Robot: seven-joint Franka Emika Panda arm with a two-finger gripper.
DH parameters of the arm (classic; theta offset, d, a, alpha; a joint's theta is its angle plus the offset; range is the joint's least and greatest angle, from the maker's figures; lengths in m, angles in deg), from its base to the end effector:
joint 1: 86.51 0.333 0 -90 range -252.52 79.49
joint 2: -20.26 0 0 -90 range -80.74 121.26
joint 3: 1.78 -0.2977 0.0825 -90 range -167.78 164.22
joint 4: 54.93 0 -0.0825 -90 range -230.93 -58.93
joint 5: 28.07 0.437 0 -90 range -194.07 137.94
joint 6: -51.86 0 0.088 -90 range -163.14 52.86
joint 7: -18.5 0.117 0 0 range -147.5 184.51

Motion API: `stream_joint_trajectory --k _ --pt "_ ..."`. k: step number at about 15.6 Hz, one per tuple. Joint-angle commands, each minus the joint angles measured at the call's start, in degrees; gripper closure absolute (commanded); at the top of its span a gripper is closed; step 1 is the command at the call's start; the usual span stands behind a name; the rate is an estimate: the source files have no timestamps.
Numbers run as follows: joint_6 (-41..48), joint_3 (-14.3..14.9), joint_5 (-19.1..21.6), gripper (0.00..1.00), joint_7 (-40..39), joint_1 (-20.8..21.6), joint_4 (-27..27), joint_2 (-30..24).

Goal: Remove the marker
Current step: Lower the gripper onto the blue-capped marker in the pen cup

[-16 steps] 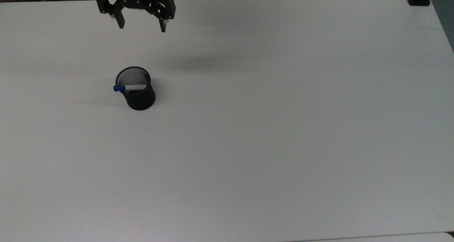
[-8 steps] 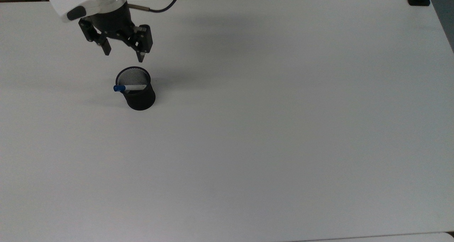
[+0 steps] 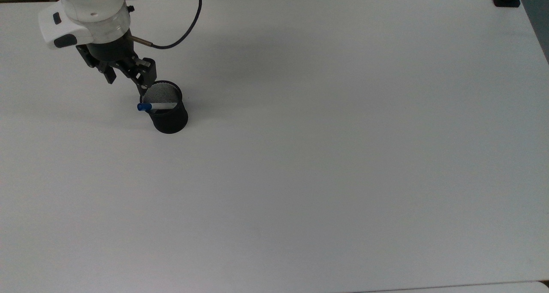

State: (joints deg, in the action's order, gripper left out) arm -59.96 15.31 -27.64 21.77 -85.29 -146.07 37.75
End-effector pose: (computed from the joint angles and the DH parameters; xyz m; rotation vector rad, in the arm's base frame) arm 0.6799 -0.1745 0.4273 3.0132 -0.4871 0.0912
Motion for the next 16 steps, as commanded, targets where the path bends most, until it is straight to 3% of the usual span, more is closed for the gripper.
stream_joint_trajectory --k 1,10,14,16 --pt "-4.5 0.2 0.0 0.38 7.0 0.6 -0.6 2.6" --pt "-7.5 0.1 2.3 0.52 9.9 1.8 -0.6 4.6" --pt "-7.5 0.1 2.3 0.73 9.7 1.7 -0.6 4.6" --pt "-7.4 0.1 2.2 0.76 9.3 1.7 -0.7 4.6"
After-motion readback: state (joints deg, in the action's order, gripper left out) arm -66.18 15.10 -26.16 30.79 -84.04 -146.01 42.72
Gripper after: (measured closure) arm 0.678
